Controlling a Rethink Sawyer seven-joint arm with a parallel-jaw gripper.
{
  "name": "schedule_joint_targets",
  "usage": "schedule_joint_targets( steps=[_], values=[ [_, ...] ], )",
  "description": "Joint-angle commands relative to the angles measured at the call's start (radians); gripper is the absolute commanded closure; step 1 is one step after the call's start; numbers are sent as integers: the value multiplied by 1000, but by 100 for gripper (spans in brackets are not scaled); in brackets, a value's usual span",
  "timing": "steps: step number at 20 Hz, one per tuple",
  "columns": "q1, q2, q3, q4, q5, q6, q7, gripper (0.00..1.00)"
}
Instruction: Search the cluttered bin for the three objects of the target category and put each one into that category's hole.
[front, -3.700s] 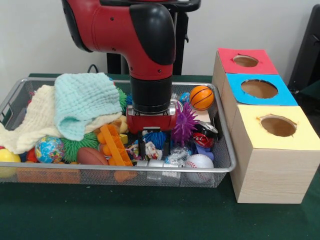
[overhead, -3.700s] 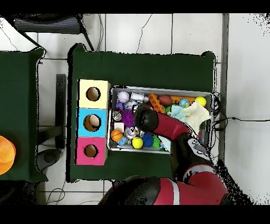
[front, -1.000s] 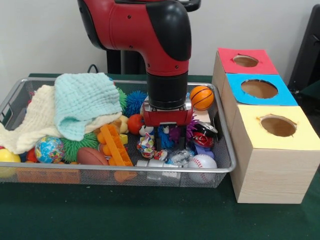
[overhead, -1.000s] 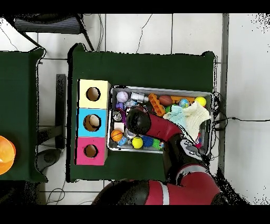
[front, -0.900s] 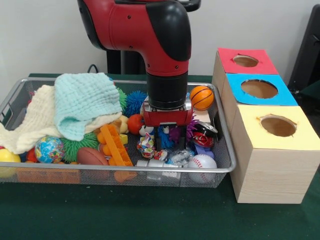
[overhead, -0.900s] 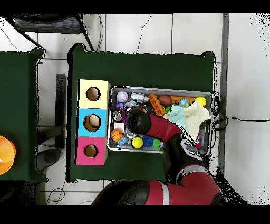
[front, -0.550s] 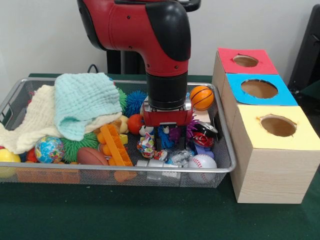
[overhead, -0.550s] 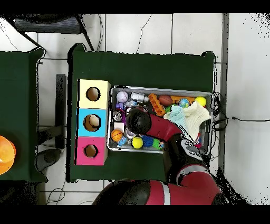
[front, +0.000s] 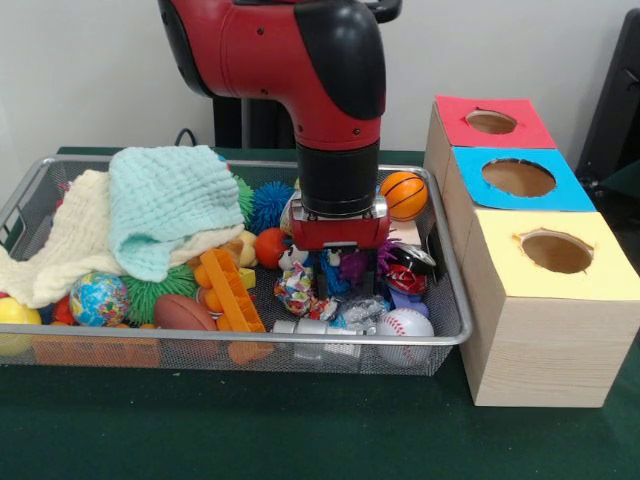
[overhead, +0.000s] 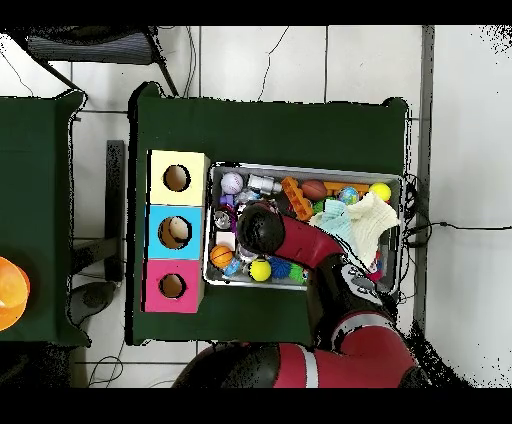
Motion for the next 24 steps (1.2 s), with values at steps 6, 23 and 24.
schedule_joint_targets(
  steps=[6, 23, 24],
  values=[
    [114, -58, 13, 39, 61, 208, 218, 0],
    [106, 33, -3, 8, 40, 8, 218, 0],
    [118, 21, -27, -9, 39, 32, 210, 0]
  ],
)
